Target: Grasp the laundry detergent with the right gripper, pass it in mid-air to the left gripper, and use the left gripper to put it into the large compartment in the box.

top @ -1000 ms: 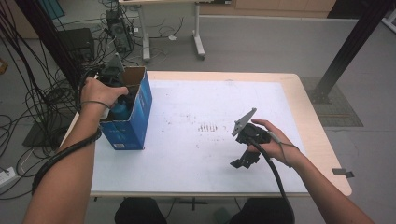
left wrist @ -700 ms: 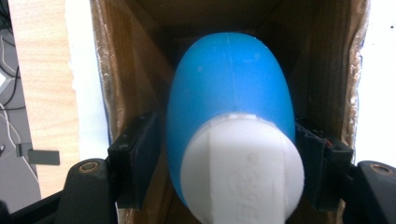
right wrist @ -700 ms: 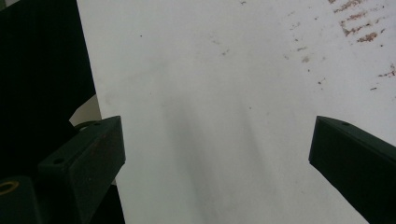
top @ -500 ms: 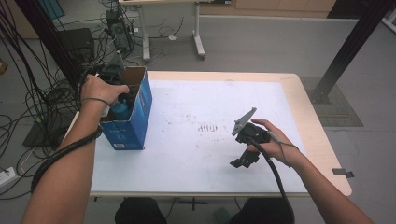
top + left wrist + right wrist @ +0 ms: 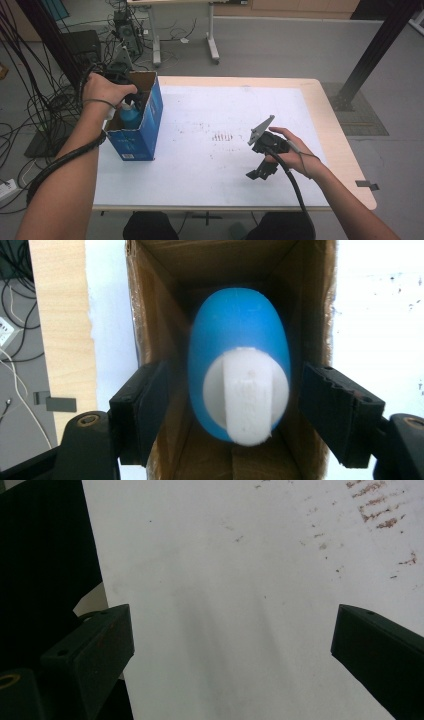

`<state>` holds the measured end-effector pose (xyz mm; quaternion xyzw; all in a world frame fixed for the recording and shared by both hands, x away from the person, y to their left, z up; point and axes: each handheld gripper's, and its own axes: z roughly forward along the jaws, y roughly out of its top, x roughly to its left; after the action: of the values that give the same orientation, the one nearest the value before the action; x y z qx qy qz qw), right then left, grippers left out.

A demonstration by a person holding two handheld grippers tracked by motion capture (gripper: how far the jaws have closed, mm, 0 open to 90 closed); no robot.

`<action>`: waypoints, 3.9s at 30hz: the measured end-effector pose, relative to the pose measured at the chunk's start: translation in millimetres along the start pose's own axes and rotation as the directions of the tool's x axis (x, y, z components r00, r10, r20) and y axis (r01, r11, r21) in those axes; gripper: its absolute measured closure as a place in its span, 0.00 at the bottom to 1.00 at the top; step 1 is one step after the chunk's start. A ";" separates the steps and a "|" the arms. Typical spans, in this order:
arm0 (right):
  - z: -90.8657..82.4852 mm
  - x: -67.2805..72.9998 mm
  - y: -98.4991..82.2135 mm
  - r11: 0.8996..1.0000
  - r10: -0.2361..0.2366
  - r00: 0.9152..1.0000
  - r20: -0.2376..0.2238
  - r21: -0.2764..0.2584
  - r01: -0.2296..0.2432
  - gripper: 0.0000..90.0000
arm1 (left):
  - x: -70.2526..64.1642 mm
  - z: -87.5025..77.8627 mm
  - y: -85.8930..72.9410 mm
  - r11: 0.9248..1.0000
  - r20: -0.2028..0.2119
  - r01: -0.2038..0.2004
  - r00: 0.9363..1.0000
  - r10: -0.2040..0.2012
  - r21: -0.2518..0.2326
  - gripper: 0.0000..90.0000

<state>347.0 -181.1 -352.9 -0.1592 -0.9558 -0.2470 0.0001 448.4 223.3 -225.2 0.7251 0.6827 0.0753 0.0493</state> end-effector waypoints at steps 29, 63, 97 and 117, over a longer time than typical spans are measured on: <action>-2.4 2.0 2.5 1.000 -0.006 1.000 0.001 0.006 0.006 0.04 | -3.2 -46.9 -3.9 1.000 -0.037 -0.009 0.999 0.008 -0.026 0.12; 0.4 3.0 3.5 1.000 0.004 1.000 0.000 0.019 -0.004 0.04 | -70.3 -45.6 -1.2 0.984 0.093 -0.173 0.980 0.177 -0.048 0.06; -7.2 19.9 0.5 1.000 0.001 1.000 0.025 0.024 -0.002 0.04 | -145.2 41.5 -9.9 0.963 0.216 -0.268 0.939 0.267 -0.024 0.07; -2.7 20.7 1.7 1.000 0.000 1.000 0.019 0.023 -0.001 0.04 | -143.5 97.2 -19.9 0.963 0.204 -0.268 0.944 0.259 0.013 0.12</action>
<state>327.7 -174.6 -348.1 -0.1618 -0.9586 -0.2343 -0.0072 437.9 84.4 -330.3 0.8146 0.5726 -0.0060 0.0927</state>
